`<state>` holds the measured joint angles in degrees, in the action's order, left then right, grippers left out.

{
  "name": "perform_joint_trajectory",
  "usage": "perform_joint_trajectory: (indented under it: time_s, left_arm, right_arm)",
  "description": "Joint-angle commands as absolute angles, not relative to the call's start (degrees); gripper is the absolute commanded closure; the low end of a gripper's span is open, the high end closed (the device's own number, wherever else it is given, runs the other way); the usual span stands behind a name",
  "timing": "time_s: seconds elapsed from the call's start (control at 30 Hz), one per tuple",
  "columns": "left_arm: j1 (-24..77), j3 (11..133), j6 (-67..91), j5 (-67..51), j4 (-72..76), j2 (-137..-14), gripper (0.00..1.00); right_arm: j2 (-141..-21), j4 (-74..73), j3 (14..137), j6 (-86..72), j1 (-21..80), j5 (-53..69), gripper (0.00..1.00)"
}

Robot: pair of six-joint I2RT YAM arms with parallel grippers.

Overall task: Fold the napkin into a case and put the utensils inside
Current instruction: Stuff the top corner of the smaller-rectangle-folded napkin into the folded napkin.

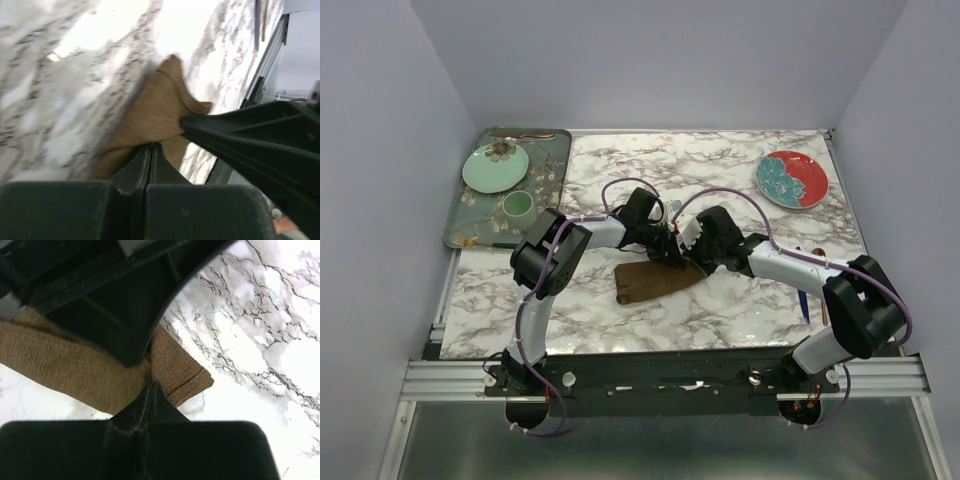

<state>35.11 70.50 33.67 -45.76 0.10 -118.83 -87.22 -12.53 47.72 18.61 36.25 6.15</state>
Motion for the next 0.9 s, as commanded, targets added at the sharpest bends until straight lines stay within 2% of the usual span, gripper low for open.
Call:
perform_joint_trajectory:
  time_s: [0.0, 0.3, 0.4, 0.53, 0.6, 0.63, 0.87]
  left_arm:
    - [33.3, 71.6, 31.5, -46.1, -1.5, -121.9, 1.00]
    - [33.2, 73.7, 31.9, -48.2, -1.7, -120.5, 0.99]
    - [32.5, 73.1, 32.7, -49.1, -2.4, -118.3, 0.91]
    - [30.3, 70.1, 31.8, -49.7, -5.4, -114.1, 0.71]
    - [28.8, 68.6, 28.8, -50.2, -7.4, -111.5, 0.66]
    - [28.3, 68.3, 27.5, -50.5, -9.9, -110.6, 0.60]
    - [25.1, 63.6, 16.4, -52.6, -20.2, -103.5, 0.45]
  right_arm:
    - [-86.7, -12.8, 47.9, 18.6, 36.7, 7.5, 0.99]
    - [-91.5, -15.0, 50.2, 20.6, 36.7, 8.9, 0.99]
    - [-93.0, -16.3, 51.2, 21.4, 36.7, 7.9, 0.99]
    - [-94.2, -17.7, 51.4, 22.1, 36.6, 6.9, 0.99]
    - [-94.4, -17.8, 51.2, 22.1, 36.6, 6.4, 0.99]
    - [-94.5, -17.8, 51.2, 22.1, 36.6, 6.3, 0.99]
    - [-94.8, -17.8, 51.9, 21.9, 36.7, 6.2, 0.99]
